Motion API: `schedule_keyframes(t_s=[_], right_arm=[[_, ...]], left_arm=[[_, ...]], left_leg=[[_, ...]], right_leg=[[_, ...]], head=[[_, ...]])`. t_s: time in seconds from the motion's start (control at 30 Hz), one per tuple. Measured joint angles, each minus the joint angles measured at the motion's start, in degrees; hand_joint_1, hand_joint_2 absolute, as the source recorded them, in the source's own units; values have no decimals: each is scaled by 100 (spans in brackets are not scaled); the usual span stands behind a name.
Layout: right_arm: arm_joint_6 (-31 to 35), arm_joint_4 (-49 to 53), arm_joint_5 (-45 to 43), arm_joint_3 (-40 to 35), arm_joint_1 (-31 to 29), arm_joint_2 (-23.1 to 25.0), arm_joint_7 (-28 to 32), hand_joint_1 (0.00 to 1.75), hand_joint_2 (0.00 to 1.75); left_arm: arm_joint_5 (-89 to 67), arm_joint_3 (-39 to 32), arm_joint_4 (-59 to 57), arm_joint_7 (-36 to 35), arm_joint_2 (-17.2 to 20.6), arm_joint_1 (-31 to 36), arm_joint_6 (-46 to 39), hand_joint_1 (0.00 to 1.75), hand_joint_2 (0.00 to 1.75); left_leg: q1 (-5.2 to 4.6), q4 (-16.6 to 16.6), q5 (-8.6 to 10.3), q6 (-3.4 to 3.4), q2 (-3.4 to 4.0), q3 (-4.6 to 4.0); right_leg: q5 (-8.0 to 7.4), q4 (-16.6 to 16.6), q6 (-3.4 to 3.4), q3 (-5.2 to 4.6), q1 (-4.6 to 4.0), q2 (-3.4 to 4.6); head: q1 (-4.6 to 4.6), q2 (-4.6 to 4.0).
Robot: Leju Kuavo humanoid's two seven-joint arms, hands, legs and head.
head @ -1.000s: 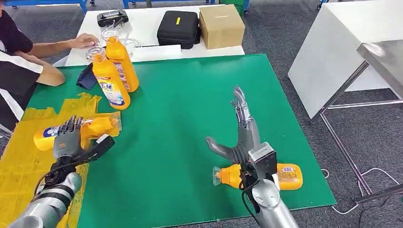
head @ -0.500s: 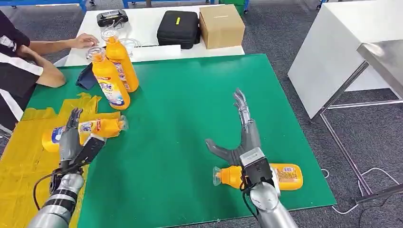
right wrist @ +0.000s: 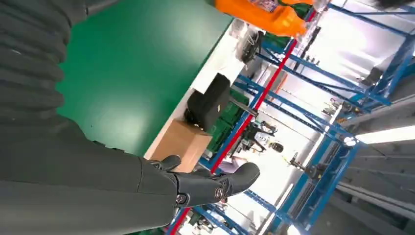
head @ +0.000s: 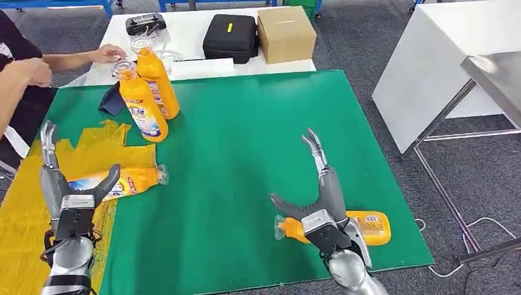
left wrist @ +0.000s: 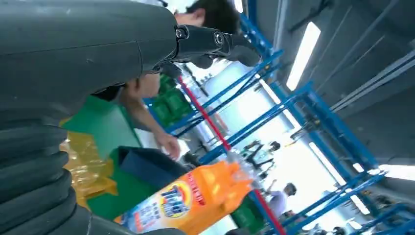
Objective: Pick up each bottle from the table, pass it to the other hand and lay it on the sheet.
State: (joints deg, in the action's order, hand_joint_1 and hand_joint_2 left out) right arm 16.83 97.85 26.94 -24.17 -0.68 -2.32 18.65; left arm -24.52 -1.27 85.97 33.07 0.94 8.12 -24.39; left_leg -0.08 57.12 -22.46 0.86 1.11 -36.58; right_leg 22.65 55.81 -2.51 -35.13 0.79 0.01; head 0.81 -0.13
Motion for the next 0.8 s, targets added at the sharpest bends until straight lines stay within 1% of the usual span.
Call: schedule_keyframes(t_s=[0.1,0.17,0.23,0.33,0.4,0.5,0.6,0.7,0.8], right_arm=[[-35,41,690,-2,57,-115,-238,0,175],[-190,74,1189,-11,115,-261,-420,0,175],[-506,114,1707,-22,210,-526,-695,0,175],[-941,118,2182,-39,378,-998,-1093,0,175],[-1286,85,2235,-42,446,-1367,-1137,0,175],[-1620,17,2033,-50,589,-1999,-953,0,175],[-1648,-24,1859,-26,737,-2539,-879,0,175],[-1646,-20,1747,-2,928,-2901,-932,0,175],[-1607,11,1880,20,1116,-3247,-1232,0,175]], left_arm=[[129,54,344,125,-52,-173,83,0,175],[223,120,588,123,-96,-315,212,0,175],[367,199,790,55,-151,-446,430,0,175],[535,297,926,5,-234,-553,651,0,175],[686,341,931,-2,-269,-568,774,0,175],[966,393,891,16,-308,-519,953,0,175],[1068,448,813,35,-334,-461,1016,0,175],[1082,512,762,49,-363,-418,1036,0,175],[1071,562,743,53,-367,-393,1005,0,175]], left_leg=[[0,0,0,0,-1,0],[-2,1,-1,1,-2,0],[-5,1,-4,3,-4,-1],[-17,1,-10,13,-17,-2],[-21,2,-11,15,-21,-1],[-25,2,-9,19,-25,0],[-26,3,-10,21,-26,1],[-26,4,-10,23,-28,1],[-25,3,-13,23,-27,1]], right_leg=[[0,0,0,2,0,-1],[1,-1,-1,3,2,-2],[4,-2,-7,5,5,-2],[8,-3,-12,6,16,-7],[7,-4,-13,5,20,-6],[6,-5,-15,7,24,-8],[2,-5,-20,8,24,-6],[2,-5,-21,8,24,-7],[2,-4,-21,8,24,-6]], head=[[0,0],[0,0],[0,0],[0,0],[2,0],[2,0],[4,0],[2,0],[7,0]])
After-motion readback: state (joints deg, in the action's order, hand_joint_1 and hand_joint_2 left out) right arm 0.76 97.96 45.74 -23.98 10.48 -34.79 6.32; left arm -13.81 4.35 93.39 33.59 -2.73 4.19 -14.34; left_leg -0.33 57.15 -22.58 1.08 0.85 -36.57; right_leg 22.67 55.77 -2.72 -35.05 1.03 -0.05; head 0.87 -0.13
